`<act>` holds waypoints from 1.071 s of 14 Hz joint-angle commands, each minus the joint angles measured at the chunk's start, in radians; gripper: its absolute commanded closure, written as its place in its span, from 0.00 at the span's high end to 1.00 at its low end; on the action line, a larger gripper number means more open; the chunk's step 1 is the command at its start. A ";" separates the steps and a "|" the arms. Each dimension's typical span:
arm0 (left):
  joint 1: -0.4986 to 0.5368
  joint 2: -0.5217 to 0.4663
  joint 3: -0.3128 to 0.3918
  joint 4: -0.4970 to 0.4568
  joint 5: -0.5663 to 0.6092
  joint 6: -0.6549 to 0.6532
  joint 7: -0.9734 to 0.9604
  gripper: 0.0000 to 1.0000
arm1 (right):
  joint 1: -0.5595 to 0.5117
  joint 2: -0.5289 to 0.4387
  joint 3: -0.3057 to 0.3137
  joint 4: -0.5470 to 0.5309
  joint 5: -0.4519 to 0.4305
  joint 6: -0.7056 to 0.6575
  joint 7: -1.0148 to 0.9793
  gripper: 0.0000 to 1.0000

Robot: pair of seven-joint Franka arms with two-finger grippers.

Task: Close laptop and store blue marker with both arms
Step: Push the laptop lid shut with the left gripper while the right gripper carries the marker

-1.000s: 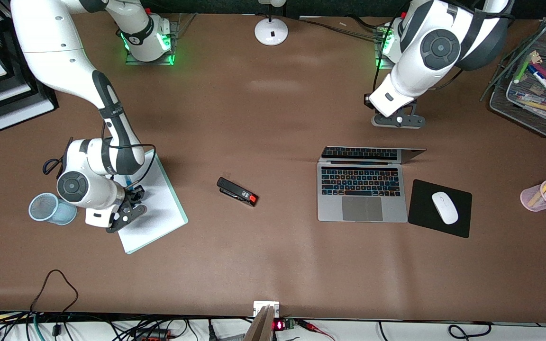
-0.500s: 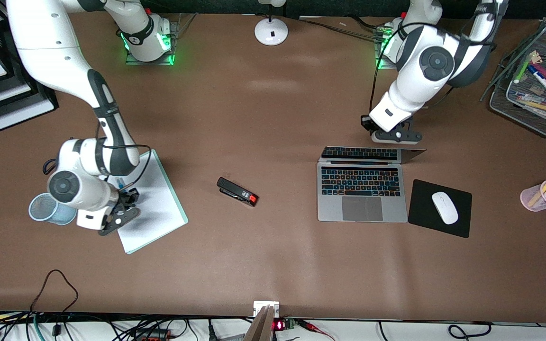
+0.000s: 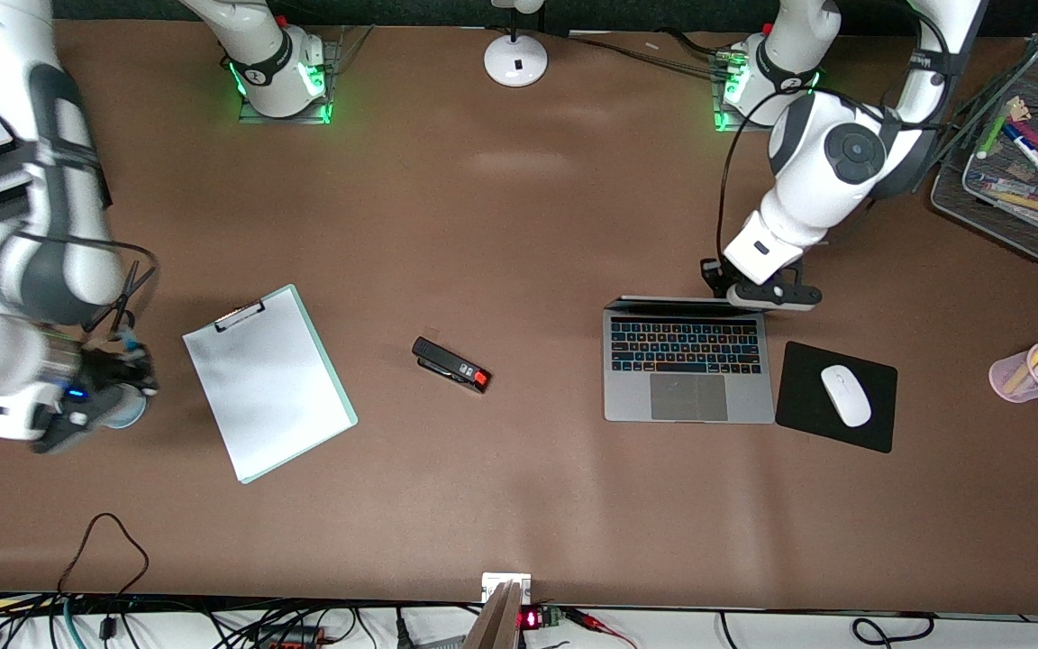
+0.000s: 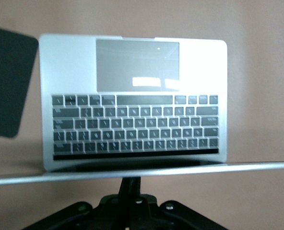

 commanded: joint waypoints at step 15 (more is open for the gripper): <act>0.012 0.499 0.001 0.482 0.099 0.037 0.008 0.00 | -0.319 0.051 0.014 0.105 0.643 -0.104 -1.015 0.00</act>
